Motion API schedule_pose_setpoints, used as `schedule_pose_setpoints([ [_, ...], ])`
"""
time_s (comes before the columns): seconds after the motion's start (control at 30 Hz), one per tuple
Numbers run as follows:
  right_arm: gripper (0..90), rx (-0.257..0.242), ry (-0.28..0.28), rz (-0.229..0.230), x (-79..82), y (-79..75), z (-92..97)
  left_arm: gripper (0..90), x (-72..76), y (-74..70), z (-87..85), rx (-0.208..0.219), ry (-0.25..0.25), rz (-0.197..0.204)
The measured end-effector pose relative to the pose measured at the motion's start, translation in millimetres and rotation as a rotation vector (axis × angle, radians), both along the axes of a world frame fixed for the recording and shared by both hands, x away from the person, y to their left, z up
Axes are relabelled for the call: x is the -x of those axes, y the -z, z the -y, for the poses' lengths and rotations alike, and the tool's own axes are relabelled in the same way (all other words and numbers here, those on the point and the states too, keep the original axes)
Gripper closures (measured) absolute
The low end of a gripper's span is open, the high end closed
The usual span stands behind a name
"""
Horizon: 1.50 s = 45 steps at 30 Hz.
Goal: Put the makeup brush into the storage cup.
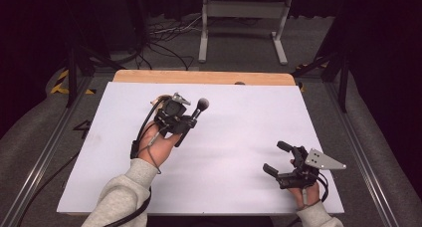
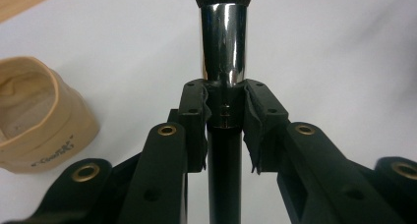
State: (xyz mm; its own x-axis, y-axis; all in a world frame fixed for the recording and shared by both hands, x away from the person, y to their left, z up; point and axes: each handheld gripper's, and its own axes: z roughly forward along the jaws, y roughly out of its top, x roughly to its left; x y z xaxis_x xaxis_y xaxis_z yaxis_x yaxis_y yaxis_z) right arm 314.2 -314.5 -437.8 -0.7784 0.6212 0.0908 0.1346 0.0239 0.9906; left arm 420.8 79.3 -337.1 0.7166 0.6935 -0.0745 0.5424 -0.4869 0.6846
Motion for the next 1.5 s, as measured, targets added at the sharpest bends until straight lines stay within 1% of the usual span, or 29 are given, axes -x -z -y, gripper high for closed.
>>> schedule_pose_setpoints([
  [0.2, 1.4, -0.001, 0.002, -0.003, -0.2, 0.2, 0.0, 72.0, 1.3, 0.7, -10.2, 0.090, 0.001, 0.060],
  [0.23, 1.4, 0.000, 0.001, -0.003, -0.2, 0.2, 0.0, 72.0, 1.3, 0.7, -10.2, 0.090, 0.001, 0.060],
  [0.27, 1.4, 0.000, 0.000, -0.003, -0.2, 0.3, 0.0, 72.0, 1.4, 1.9, -12.6, 0.124, -0.003, 0.064],
  [0.33, 1.4, -0.001, 0.000, -0.004, -0.2, 0.3, 0.0, 72.0, 1.5, 3.1, -16.4, 0.154, 0.000, 0.084],
  [0.37, 1.4, -0.001, 0.000, -0.004, -0.2, 0.3, 0.0, 72.0, 1.8, 4.8, -19.9, 0.170, -0.001, 0.113],
  [0.4, 1.4, -0.001, 0.000, -0.004, -0.3, 0.4, 0.0, 72.0, 1.6, 5.9, -21.2, 0.171, -0.001, 0.130],
  [0.47, 1.4, -0.001, 0.000, -0.004, -0.3, 0.4, 0.0, 72.0, 1.8, 7.4, -22.0, 0.173, -0.007, 0.135],
  [0.5, 1.4, 0.000, 0.000, -0.005, -0.3, 0.4, -0.1, 72.0, 1.9, 9.2, -23.8, 0.172, -0.008, 0.167],
  [0.53, 1.4, 0.000, -0.001, -0.005, -0.3, 0.5, -0.1, 72.0, 2.2, 10.5, -24.7, 0.175, -0.008, 0.189],
  [0.57, 1.4, 0.001, -0.001, -0.004, -0.3, 0.5, -0.1, 72.1, 2.5, 12.0, -25.2, 0.187, -0.002, 0.198],
  [0.63, 1.4, 0.001, 0.000, -0.004, -0.2, 0.6, -0.2, 72.0, 2.3, 14.4, -26.6, 0.190, 0.008, 0.224],
  [0.67, 1.5, 0.002, 0.000, -0.005, -0.2, 0.6, -0.3, 72.1, 2.5, 16.3, -26.8, 0.203, 0.011, 0.236],
  [0.73, 1.4, 0.002, 0.000, -0.002, -0.1, 0.5, -0.2, 72.0, 1.8, 19.1, -29.1, 0.214, 0.022, 0.264],
  [0.77, 1.4, 0.002, 0.000, -0.002, -0.1, 0.5, -0.2, 72.1, 1.8, 19.1, -29.1, 0.214, 0.022, 0.264],
  [0.8, 1.5, 0.001, -0.001, -0.003, 0.0, 0.5, -0.1, 72.0, 1.6, 21.6, -30.3, 0.242, 0.024, 0.265],
  [0.83, 1.4, 0.001, -0.001, -0.004, 0.0, 0.5, 0.0, 72.1, 1.5, 22.4, -31.0, 0.253, 0.027, 0.265],
  [0.87, 1.4, 0.001, 0.000, -0.004, 0.0, 0.5, 0.0, 72.0, 0.8, 22.8, -32.6, 0.256, 0.032, 0.276],
  [0.9, 1.5, 0.001, -0.001, -0.003, 0.0, 0.4, 0.0, 72.1, 0.8, 23.8, -33.6, 0.280, 0.034, 0.279],
  [0.93, 1.5, 0.001, -0.001, -0.003, 0.0, 0.4, 0.0, 72.0, 0.8, 23.8, -33.6, 0.280, 0.034, 0.279],
  [0.97, 1.4, 0.000, -0.002, -0.003, 0.1, 0.4, -0.1, 72.0, 0.5, 24.5, -35.5, 0.308, 0.046, 0.292],
  [1.0, 1.4, 0.001, -0.003, -0.001, 0.2, 0.3, -0.1, 72.0, 1.1, 25.0, -35.7, 0.324, 0.050, 0.296],
  [1.07, 1.4, 0.001, -0.003, 0.000, 0.2, 0.3, 0.0, 72.1, 1.8, 25.6, -36.7, 0.340, 0.063, 0.321],
  [1.13, 1.4, 0.000, -0.003, -0.001, 0.2, 0.3, -0.1, 72.1, 0.8, 26.5, -37.9, 0.367, 0.072, 0.326],
  [1.2, 1.4, 0.001, -0.003, 0.001, 0.3, 0.2, -0.1, 72.1, -1.6, 26.7, -40.0, 0.385, 0.082, 0.342],
  [1.23, 1.4, 0.000, -0.002, 0.001, 0.3, 0.2, -0.1, 72.0, -2.6, 26.8, -40.8, 0.397, 0.083, 0.342],
  [1.27, 1.4, 0.000, -0.002, 0.001, 0.3, 0.2, -0.1, 72.0, -2.6, 26.8, -40.8, 0.397, 0.083, 0.342],
  [1.33, 1.4, 0.002, -0.004, -0.004, 0.3, 0.8, -0.7, 72.0, -6.2, 26.5, -42.1, 0.405, 0.080, 0.367],
  [1.4, 1.4, 0.008, -0.008, -0.004, 0.5, 1.1, -2.0, 72.0, -7.4, 25.9, -42.0, 0.415, 0.080, 0.381],
  [1.5, 1.4, 0.007, -0.009, 0.001, 1.1, 0.5, -1.9, 72.0, -9.8, 24.3, -42.4, 0.420, 0.085, 0.392],
])
